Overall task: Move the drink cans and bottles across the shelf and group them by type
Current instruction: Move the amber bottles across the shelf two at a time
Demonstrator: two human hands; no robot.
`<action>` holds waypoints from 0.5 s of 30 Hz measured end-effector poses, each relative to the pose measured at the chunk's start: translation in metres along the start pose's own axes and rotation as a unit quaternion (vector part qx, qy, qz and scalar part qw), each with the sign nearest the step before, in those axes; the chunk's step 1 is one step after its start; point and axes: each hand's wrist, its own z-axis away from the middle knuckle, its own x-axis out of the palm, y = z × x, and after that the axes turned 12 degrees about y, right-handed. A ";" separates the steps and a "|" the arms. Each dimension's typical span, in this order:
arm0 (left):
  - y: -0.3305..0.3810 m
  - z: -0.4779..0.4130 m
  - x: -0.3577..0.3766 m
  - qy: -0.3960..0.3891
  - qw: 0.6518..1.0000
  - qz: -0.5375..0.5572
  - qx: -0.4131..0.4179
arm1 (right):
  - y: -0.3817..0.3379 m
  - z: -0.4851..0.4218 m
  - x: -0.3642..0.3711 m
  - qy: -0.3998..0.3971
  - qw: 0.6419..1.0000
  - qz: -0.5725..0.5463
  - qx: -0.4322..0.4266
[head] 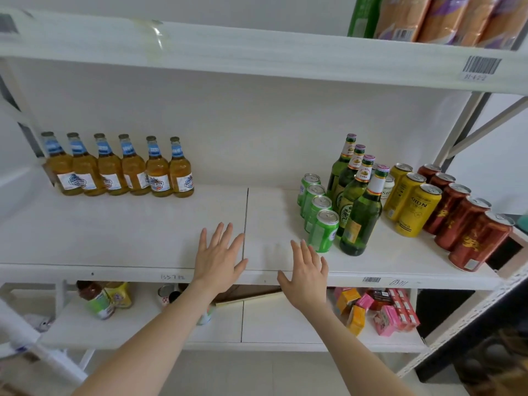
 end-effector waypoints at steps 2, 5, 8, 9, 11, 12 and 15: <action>-0.019 0.006 -0.004 -0.002 1.000 -0.009 0.009 | -0.021 0.002 0.000 0.011 1.000 0.010 -0.002; -0.050 0.016 -0.009 -0.009 0.999 -0.025 0.023 | -0.055 0.008 0.003 0.014 1.000 0.014 0.004; -0.084 0.026 -0.012 -0.007 0.999 -0.039 0.028 | -0.087 0.013 0.010 0.014 1.000 0.016 0.012; -0.095 0.028 -0.013 -0.006 0.999 -0.041 0.027 | -0.098 0.013 0.013 0.015 1.000 0.017 0.014; -0.116 0.033 -0.012 -0.003 0.999 -0.043 0.024 | -0.118 0.013 0.018 0.016 1.000 0.021 0.013; -0.127 0.035 -0.011 -0.003 0.999 -0.044 0.023 | -0.127 0.012 0.021 0.013 1.000 0.021 0.012; -0.157 0.037 -0.006 -0.001 0.999 -0.048 0.018 | -0.154 0.004 0.031 0.009 1.000 0.022 0.005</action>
